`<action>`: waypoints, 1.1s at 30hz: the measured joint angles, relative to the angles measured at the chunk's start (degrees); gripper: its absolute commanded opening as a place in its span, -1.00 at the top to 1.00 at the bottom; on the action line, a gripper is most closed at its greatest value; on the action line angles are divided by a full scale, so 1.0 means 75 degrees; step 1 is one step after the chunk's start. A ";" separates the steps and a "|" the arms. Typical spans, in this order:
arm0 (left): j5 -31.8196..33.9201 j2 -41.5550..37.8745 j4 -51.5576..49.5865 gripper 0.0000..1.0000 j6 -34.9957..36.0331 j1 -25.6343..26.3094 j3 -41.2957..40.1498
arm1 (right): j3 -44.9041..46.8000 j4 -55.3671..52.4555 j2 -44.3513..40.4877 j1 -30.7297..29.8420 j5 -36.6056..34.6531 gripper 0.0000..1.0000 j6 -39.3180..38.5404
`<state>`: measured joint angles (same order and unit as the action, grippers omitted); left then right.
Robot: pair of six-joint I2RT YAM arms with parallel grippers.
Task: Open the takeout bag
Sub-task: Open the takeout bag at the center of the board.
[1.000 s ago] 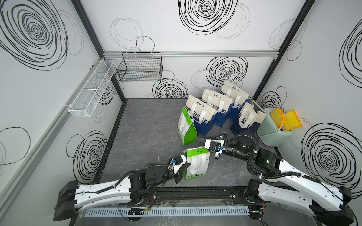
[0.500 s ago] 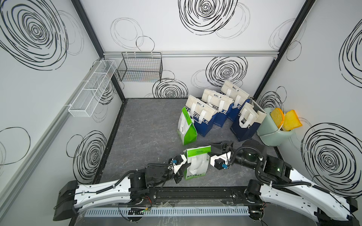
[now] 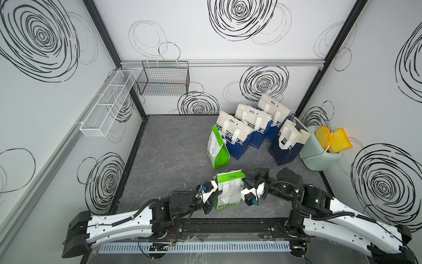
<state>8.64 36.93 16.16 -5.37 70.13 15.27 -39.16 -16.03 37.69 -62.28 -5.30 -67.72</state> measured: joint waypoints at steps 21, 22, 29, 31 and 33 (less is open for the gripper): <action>0.0026 0.0003 0.0009 1.00 0.0000 0.0000 0.0000 | 0.0099 0.0291 0.0154 -0.0172 -0.0335 1.00 -0.0291; 0.0026 0.0003 0.0009 1.00 0.0000 0.0000 0.0000 | 0.0087 0.0259 0.0181 -0.0172 -0.0329 1.00 -0.0277; 0.0052 0.0000 0.0006 1.00 0.0000 0.0000 0.0000 | -0.0568 -0.0303 0.0635 -0.0169 -0.0242 1.00 0.0329; 0.0058 0.0000 0.0006 1.00 0.0000 0.0000 0.0000 | -0.0801 -0.0504 0.0729 -0.0166 -0.0157 1.00 0.0548; 0.0058 0.0000 0.0006 1.00 0.0000 0.0000 0.0000 | -0.1008 -0.0699 0.0804 -0.0163 -0.0079 1.00 0.0720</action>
<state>9.08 36.93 16.21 -5.37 70.13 15.27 -46.72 -21.28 43.72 -63.51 -5.89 -62.33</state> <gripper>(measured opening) 0.061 0.045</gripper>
